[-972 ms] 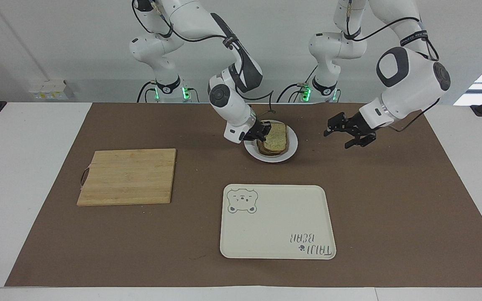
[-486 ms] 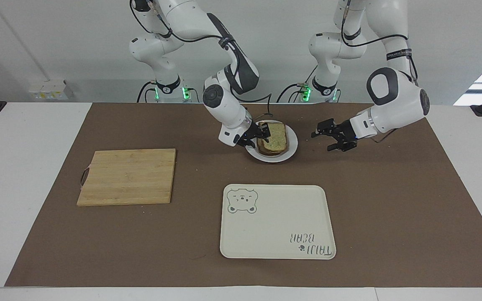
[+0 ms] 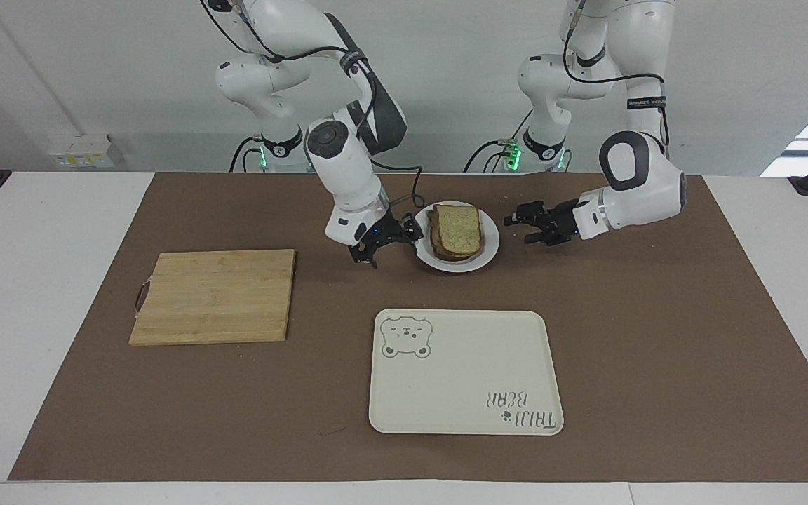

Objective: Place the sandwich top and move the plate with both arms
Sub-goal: 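Release the bread with the right gripper while the left gripper reaches the plate, then grip the plate rim with the left gripper while the right gripper withdraws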

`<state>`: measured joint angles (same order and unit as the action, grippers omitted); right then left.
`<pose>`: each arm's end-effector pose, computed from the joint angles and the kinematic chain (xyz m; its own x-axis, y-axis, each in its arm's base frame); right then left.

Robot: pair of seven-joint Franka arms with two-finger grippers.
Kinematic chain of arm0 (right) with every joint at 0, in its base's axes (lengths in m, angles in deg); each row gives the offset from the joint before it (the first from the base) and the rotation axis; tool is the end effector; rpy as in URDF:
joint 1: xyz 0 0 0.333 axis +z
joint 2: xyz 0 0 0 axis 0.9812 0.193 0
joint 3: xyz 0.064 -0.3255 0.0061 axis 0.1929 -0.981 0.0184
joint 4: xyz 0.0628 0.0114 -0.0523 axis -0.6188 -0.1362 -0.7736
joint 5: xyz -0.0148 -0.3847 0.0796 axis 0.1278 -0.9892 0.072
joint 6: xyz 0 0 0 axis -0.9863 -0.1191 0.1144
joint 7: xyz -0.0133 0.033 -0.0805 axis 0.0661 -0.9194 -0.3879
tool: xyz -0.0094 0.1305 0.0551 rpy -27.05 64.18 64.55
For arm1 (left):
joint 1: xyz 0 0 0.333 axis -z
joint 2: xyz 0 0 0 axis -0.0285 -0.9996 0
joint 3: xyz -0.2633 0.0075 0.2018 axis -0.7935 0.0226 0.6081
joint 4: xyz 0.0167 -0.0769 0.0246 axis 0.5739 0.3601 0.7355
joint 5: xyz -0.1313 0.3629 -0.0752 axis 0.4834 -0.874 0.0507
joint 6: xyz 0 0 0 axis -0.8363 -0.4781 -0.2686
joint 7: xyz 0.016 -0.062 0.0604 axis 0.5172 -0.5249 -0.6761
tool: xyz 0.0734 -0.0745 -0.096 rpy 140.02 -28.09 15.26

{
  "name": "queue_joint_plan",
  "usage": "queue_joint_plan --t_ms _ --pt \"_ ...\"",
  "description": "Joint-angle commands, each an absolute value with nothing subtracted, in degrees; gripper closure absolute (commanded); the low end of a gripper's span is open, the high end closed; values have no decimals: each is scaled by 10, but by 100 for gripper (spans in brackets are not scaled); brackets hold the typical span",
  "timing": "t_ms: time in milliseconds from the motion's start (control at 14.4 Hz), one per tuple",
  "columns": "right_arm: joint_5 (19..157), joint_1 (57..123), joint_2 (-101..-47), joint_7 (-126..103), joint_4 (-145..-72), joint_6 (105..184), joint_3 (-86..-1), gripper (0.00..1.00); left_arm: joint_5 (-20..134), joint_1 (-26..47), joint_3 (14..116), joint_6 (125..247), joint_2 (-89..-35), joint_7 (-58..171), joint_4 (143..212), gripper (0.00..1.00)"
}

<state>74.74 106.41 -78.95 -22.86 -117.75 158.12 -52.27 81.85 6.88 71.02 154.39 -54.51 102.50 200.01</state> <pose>0.5460 0.2827 0.3796 0.9749 0.1977 0.1024 0.2176 -0.9431 -0.2514 0.4594 -0.1283 0.3169 0.9580 -0.2299 -0.1712 -0.0269 -0.6670 0.7446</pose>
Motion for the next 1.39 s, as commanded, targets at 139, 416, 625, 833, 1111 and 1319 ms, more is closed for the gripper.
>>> queue_joint_plan --t_ms 139,416,625,833,1111,1319 --pt "624 1009 -832 -241 -1179 1548 -517 0 861 75 710 1582 -519 1034 2064 0" --pt "577 983 -836 -241 -1114 1449 -517 0 900 74 711 1587 -556 1104 2081 0" --pt "576 961 -859 -238 -1090 1402 -517 0 914 81 711 1591 -565 1132 2084 0" --pt "576 931 -901 -236 -1088 1360 -517 0 917 106 710 1608 -565 1140 2087 0" --pt "576 889 -933 -235 -1079 1316 -518 0 927 103 711 1606 -574 1140 2088 20" --pt "577 860 -942 -235 -1072 1307 -518 0 927 97 711 1604 -574 1139 2088 29"
